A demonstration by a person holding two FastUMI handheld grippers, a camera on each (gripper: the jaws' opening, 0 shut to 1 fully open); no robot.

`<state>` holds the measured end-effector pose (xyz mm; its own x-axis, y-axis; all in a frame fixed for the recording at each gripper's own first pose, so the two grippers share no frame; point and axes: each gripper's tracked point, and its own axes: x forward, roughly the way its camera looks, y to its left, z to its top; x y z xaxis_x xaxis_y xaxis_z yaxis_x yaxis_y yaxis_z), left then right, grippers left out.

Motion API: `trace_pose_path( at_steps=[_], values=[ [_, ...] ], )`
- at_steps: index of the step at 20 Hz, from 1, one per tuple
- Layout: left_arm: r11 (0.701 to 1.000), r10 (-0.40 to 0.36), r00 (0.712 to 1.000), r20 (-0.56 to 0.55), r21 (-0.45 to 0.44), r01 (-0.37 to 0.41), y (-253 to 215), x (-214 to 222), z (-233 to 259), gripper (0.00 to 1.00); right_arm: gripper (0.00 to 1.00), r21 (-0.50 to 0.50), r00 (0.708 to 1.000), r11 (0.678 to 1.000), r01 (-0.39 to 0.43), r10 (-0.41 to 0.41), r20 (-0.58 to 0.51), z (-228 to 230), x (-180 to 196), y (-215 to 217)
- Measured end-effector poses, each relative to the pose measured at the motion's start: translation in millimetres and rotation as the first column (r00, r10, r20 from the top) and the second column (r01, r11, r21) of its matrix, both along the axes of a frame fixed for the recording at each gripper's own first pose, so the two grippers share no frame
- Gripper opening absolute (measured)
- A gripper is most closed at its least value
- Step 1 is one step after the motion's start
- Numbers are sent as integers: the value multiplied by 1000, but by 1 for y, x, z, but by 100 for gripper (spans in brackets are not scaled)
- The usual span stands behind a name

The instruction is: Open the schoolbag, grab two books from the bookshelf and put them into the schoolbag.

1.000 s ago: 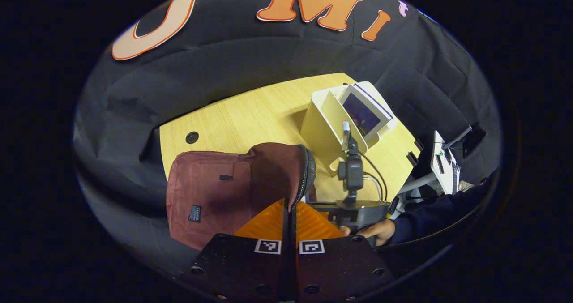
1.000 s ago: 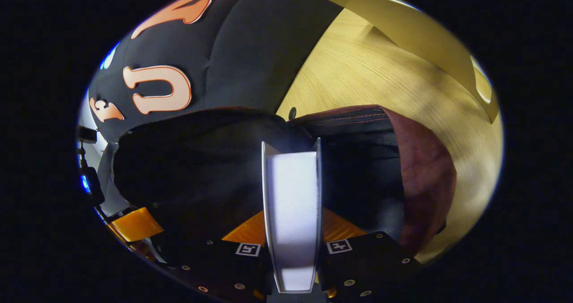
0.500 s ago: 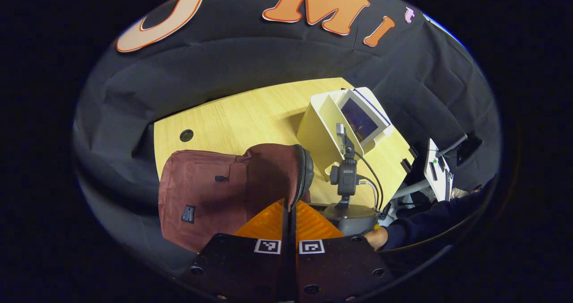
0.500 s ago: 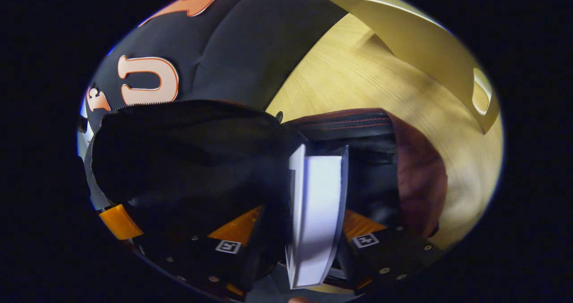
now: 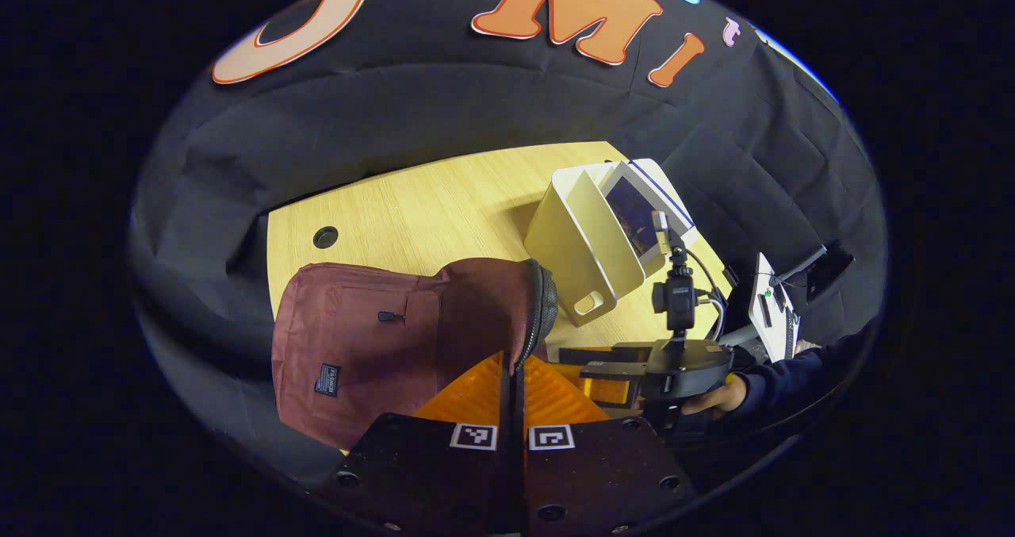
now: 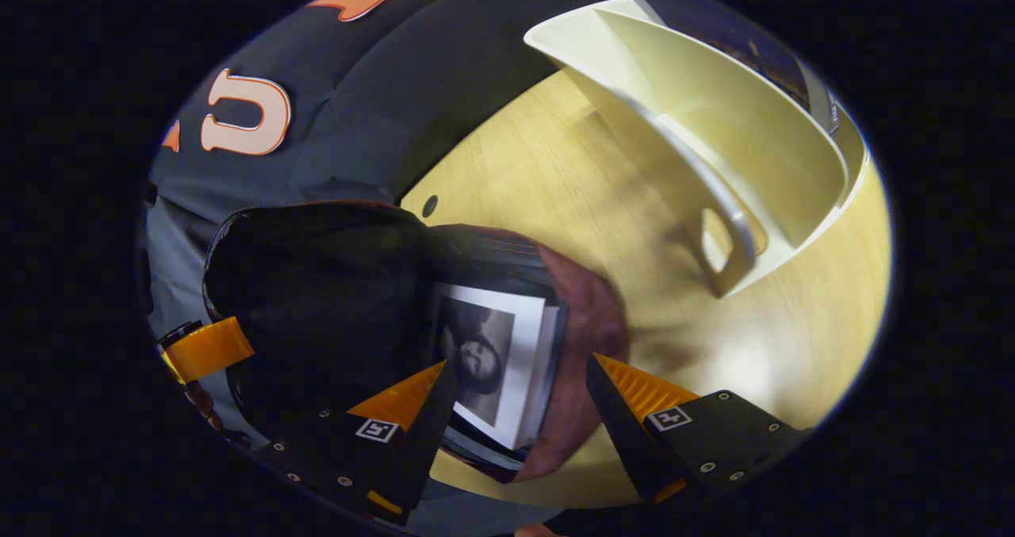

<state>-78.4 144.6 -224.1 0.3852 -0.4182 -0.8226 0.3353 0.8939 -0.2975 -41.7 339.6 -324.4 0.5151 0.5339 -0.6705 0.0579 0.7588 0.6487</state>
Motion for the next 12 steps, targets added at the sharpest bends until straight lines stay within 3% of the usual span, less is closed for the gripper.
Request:
trace_pose_path(
  at_steps=[7,10,12],
  values=[
    [1000,9,1000,-2,5,-9,-3,-3,-7,1,98,-202,993,977,-64,84,89,49,-15,-94],
    [1000,12,1000,1,4,-12,-10,-4,-10,1,97,-326,981,940,-103,150,122,72,-10,-129],
    [1000,21,1000,-1,3,-21,-12,-6,-12,1,98,-422,968,896,-134,209,136,85,-8,-154]
  ],
)
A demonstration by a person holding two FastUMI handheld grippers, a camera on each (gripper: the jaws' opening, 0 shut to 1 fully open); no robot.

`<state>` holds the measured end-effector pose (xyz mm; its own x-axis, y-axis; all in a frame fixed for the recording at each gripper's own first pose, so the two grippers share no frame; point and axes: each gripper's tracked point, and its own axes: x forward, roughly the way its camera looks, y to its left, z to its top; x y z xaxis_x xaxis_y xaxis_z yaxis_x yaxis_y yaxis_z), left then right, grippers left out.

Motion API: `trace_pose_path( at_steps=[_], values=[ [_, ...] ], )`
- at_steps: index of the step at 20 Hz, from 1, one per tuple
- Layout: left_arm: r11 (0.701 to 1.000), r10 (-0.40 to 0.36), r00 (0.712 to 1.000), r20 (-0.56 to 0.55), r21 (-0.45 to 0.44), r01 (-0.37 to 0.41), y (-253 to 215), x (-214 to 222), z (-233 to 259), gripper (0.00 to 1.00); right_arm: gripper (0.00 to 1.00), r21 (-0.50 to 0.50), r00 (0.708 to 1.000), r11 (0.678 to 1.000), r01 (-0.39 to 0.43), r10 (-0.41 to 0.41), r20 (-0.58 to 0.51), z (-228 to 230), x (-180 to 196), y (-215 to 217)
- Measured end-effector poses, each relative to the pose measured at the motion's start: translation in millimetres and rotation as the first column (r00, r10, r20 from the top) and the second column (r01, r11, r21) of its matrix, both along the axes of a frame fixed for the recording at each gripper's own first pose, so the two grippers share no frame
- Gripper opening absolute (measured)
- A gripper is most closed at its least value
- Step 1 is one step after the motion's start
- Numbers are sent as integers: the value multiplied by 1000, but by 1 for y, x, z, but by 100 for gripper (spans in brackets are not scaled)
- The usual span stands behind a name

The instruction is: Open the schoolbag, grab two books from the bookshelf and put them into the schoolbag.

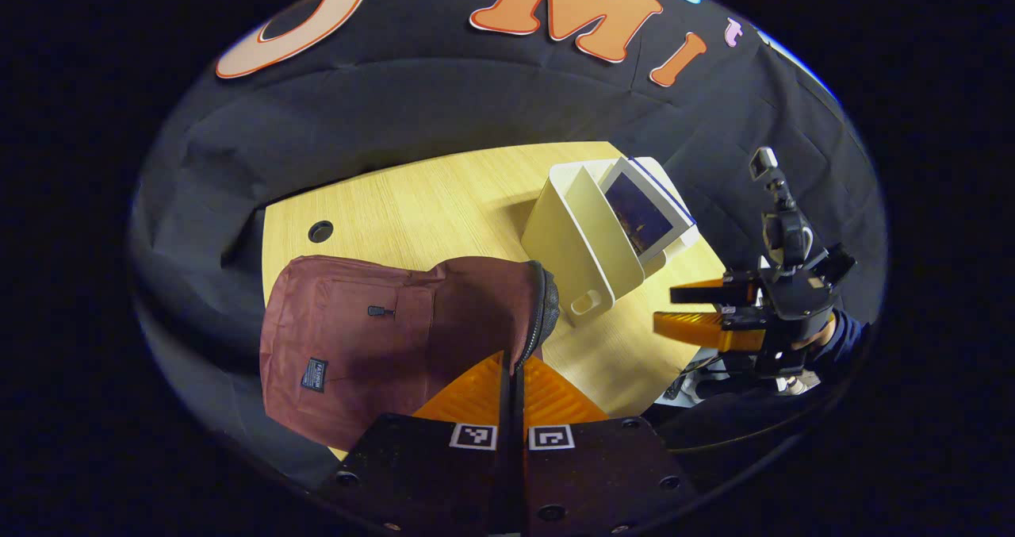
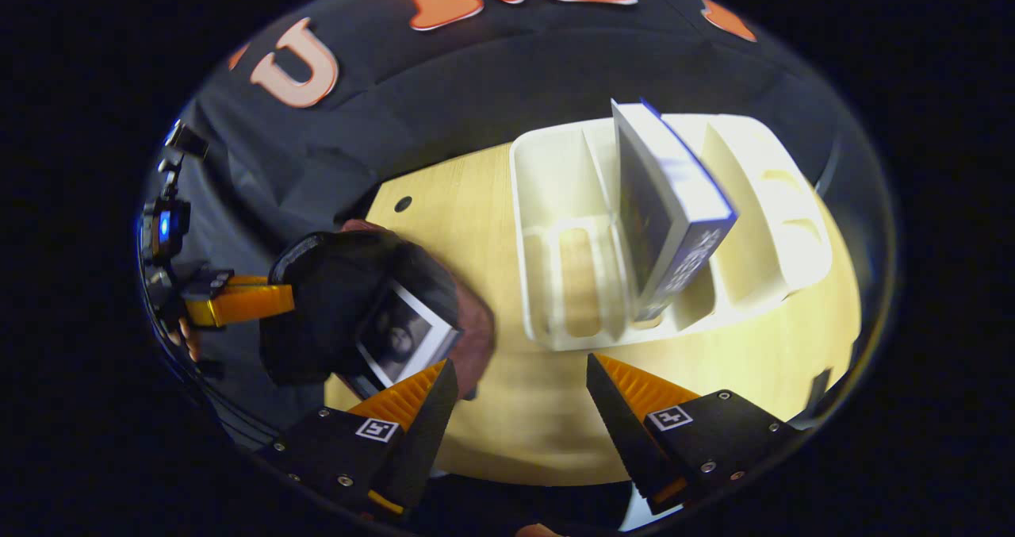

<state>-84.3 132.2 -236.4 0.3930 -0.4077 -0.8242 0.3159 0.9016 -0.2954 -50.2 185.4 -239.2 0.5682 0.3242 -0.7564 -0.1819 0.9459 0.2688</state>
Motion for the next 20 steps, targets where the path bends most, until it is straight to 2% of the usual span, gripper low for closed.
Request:
trace_pose_path(
  at_steps=[4,9,14,20],
  values=[
    [1000,25,1000,3,8,-25,-1,-1,-2,1,98,-100,998,994,-54,52,-21,27,9,-39],
    [998,65,998,3,16,-65,-1,-6,-4,1,98,-225,996,970,-94,94,-13,56,50,-87],
    [991,131,991,-4,11,-131,-3,-7,-7,1,98,-209,987,968,-142,121,-108,51,90,-99],
    [971,237,971,-25,23,-237,-2,-12,-11,1,98,-185,958,960,-209,163,-237,11,132,-86]
  ],
)
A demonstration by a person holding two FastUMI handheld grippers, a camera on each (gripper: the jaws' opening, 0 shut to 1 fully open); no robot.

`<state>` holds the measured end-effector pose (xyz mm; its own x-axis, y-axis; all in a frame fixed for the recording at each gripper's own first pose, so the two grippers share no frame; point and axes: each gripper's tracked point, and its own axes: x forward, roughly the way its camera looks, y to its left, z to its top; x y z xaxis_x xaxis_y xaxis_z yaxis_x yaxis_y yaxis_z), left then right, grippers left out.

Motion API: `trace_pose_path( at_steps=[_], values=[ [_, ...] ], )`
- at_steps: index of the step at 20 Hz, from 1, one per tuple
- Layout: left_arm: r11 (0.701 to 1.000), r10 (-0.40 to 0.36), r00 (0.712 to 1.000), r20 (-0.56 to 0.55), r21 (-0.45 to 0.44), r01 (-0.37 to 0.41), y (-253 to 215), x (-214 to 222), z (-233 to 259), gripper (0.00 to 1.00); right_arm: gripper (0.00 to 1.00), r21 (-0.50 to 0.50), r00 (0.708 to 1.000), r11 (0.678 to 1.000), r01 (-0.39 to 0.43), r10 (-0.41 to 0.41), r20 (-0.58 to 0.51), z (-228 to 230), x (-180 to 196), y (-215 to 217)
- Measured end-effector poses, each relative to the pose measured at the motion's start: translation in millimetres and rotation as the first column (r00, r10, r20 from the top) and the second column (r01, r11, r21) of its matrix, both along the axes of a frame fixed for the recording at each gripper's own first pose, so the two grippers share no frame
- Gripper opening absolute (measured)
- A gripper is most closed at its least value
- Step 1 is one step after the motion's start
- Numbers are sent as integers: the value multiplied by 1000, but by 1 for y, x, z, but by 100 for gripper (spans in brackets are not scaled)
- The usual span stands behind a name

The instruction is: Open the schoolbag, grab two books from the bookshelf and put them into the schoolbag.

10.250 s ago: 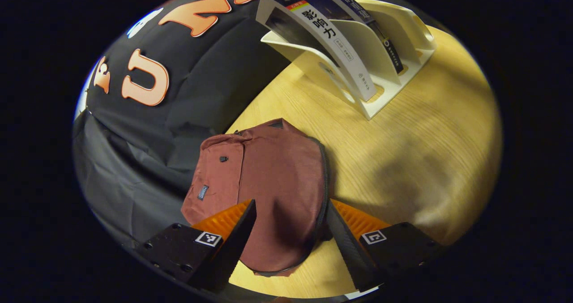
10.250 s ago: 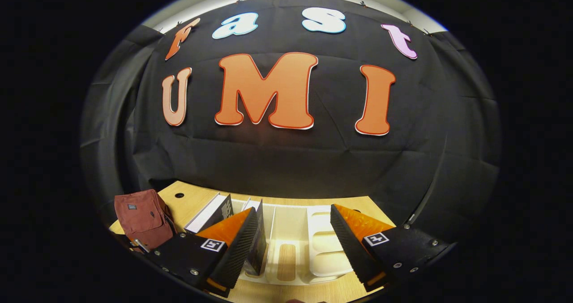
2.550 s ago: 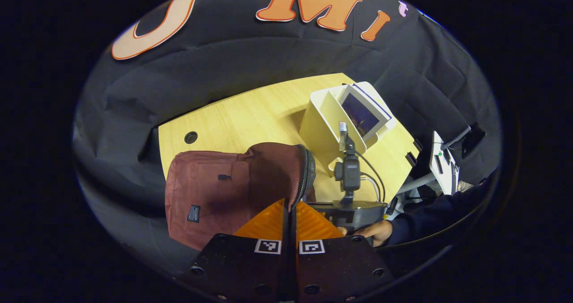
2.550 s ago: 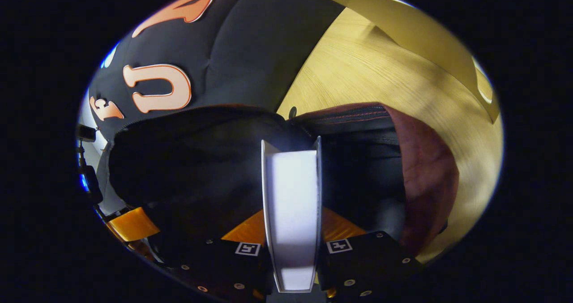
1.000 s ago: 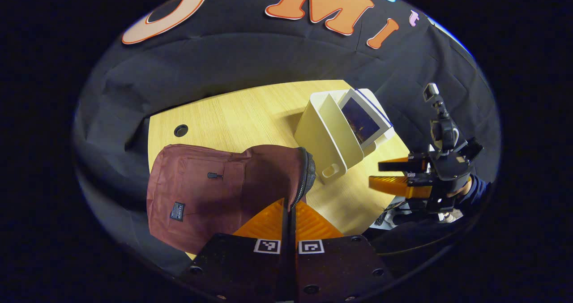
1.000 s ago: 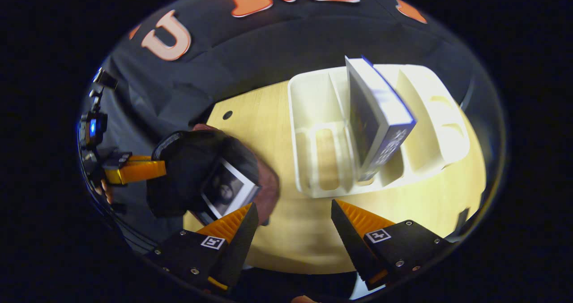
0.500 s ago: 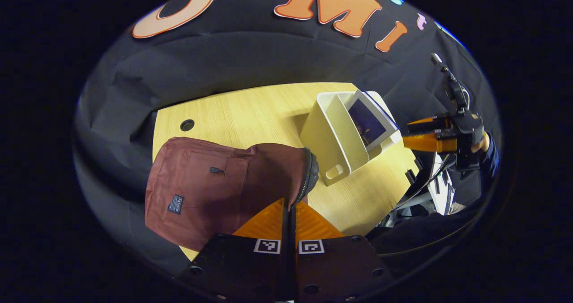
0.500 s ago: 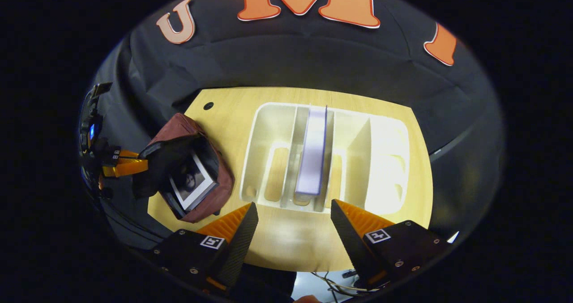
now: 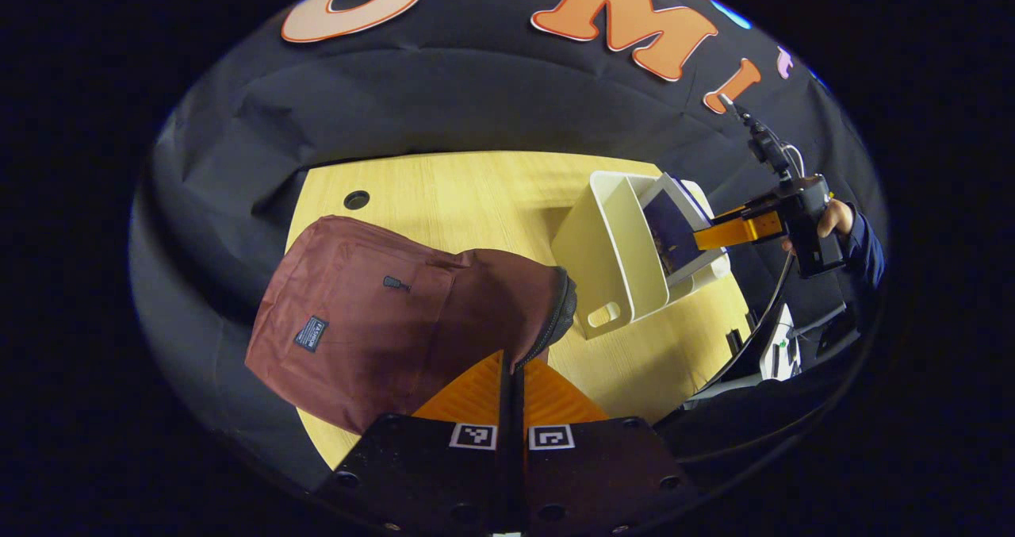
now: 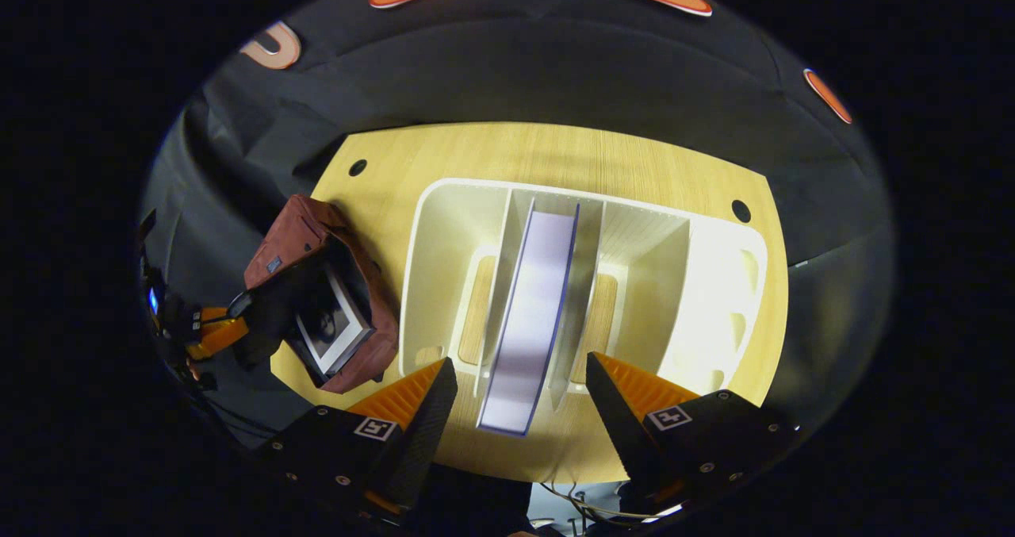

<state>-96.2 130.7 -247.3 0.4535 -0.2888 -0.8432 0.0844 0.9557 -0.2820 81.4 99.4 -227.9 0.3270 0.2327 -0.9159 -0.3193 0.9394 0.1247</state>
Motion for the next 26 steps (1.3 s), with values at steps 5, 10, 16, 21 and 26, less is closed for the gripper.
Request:
trace_pose_path(
  at_steps=[5,10,16,21,26],
  values=[
    [997,74,997,-20,1,-74,-4,-5,-2,1,90,-36,997,999,-20,17,-74,-30,24,4],
    [996,89,996,-16,-5,-89,-5,-6,0,1,52,-99,995,995,8,-17,-94,-39,31,5],
    [1000,5,1000,-6,-28,-6,3,-6,-3,1,38,-91,988,988,125,-132,-75,-14,26,-3],
    [997,-63,998,13,-40,64,6,-5,-2,1,37,-53,982,981,188,-187,21,46,9,-12],
    [993,-107,994,30,-45,108,7,-3,-1,1,37,5,961,965,263,-262,89,99,-18,-31]
  ],
)
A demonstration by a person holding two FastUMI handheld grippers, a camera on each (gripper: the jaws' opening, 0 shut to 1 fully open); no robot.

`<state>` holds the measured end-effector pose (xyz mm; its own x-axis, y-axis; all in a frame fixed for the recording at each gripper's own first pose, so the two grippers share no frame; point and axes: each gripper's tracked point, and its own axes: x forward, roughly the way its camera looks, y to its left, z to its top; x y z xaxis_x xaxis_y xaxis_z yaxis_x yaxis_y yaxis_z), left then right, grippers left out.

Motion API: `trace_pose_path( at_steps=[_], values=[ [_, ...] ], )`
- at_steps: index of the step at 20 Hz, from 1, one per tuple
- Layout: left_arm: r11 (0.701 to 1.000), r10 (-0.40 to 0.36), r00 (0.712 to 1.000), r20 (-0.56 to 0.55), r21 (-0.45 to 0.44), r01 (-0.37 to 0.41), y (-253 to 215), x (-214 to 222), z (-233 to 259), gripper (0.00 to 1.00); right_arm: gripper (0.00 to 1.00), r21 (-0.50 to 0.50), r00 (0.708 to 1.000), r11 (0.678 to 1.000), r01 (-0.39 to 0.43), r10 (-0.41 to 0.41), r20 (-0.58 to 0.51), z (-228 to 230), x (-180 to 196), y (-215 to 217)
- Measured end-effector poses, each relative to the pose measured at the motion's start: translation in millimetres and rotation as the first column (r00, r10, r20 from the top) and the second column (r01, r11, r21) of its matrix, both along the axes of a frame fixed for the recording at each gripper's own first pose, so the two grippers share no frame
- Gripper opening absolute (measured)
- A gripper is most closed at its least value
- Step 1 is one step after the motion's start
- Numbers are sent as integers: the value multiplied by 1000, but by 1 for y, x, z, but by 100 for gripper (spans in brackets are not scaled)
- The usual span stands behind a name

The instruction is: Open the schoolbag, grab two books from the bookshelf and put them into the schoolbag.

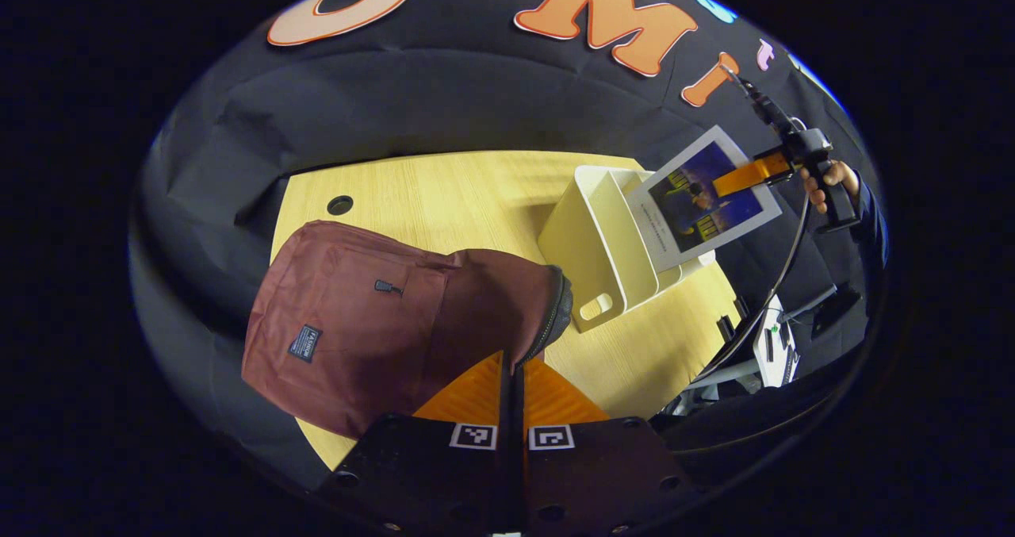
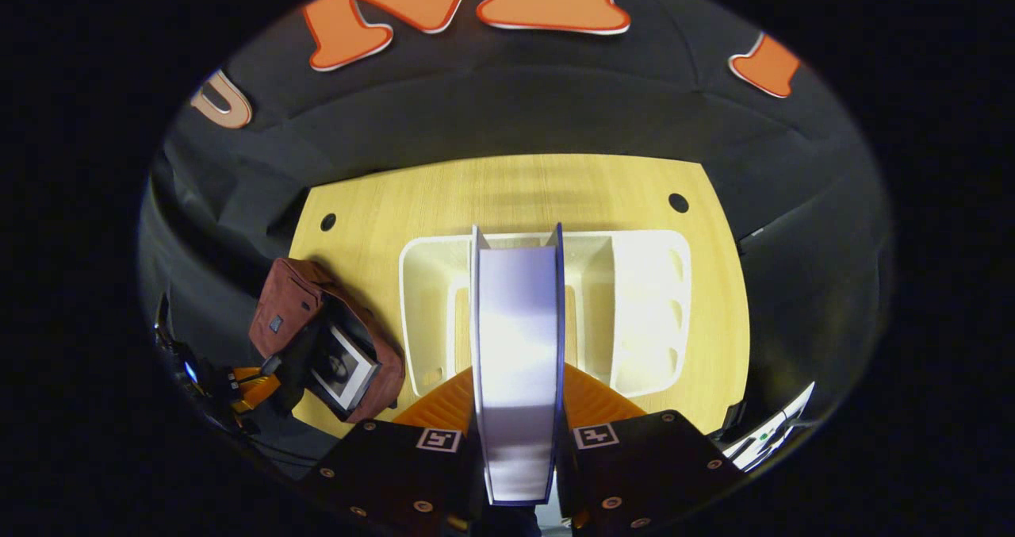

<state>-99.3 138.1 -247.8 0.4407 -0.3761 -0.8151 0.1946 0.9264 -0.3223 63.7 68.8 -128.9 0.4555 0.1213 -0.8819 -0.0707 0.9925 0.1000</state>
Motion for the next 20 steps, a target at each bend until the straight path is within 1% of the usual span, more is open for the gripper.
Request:
trace_pose_path(
  at_steps=[4,6,9,13,15,17,20],
  values=[
    [1000,-20,1000,12,-1,20,6,1,2,1,36,87,998,995,43,-47,48,27,-27,5],
    [999,-35,999,18,2,35,10,0,4,1,36,155,996,986,58,-68,62,32,-43,17],
    [998,-64,998,23,10,64,15,1,9,1,36,289,993,954,76,-97,60,34,-64,44],
    [994,-104,994,28,19,104,19,5,16,1,36,411,992,908,82,-116,57,20,-93,82],
    [992,-122,992,32,25,121,23,5,19,1,36,453,990,886,103,-137,44,11,-103,97],
    [991,-130,991,34,23,129,25,6,21,1,36,477,987,871,121,-157,36,2,-110,110],
    [989,-144,989,35,24,143,21,13,26,1,36,535,984,832,145,-178,9,-10,-121,133]
  ],
)
